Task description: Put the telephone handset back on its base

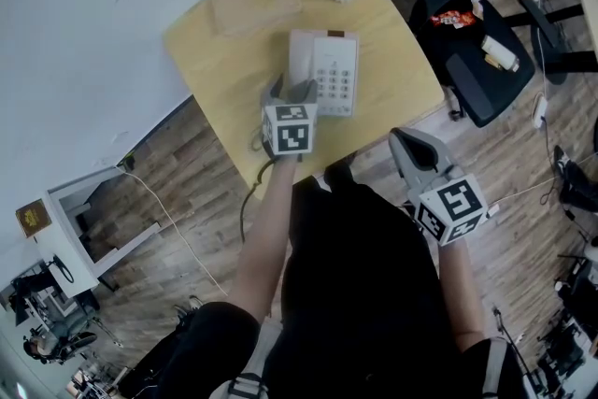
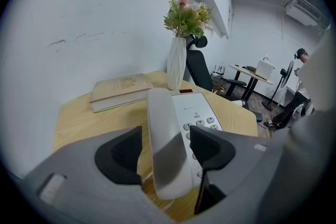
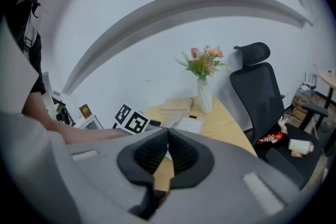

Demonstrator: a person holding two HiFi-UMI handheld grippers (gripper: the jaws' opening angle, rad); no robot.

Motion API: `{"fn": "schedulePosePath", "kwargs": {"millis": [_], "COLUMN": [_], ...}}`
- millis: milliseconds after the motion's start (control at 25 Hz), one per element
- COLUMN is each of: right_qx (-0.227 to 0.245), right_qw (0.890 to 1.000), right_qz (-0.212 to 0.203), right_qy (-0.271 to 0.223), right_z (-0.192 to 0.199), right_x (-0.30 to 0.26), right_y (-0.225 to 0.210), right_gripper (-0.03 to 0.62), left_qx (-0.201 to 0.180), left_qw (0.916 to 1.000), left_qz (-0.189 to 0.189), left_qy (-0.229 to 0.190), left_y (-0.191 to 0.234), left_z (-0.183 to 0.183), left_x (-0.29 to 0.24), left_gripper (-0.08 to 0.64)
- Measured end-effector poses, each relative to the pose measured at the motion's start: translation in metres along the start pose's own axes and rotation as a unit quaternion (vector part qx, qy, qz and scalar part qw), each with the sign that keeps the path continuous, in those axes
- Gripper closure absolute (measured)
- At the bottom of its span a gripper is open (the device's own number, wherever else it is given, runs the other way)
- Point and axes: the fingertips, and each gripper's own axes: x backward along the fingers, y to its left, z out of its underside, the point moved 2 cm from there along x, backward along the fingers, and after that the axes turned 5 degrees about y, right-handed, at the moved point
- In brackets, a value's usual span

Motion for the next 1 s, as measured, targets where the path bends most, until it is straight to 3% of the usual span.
{"fn": "schedulePosePath", "kwargs": {"millis": [520,1000], "right_qx": [0.007,0.012], "right_qw": [1.0,1.0], "right_qz": [-0.013,-0.013], "right_qy": [-0.023,-0.025], "right_z": [-0.004,-0.005], "right_x": [0.009,0.017], "right_y": [0.02,0.022], "right_gripper": [0.589,0.589], "left_qx": [0.029,0.036], "left_qw": [0.9994,0.9982], "left_qz": [-0.003,0.022], "left_qy": [-0.019,0.043], "left_y": [0.011,-0.005], "left_z": [0.001,0.052], "left_x": [0.04,0.03], "left_gripper": [0.281,0.29]}}
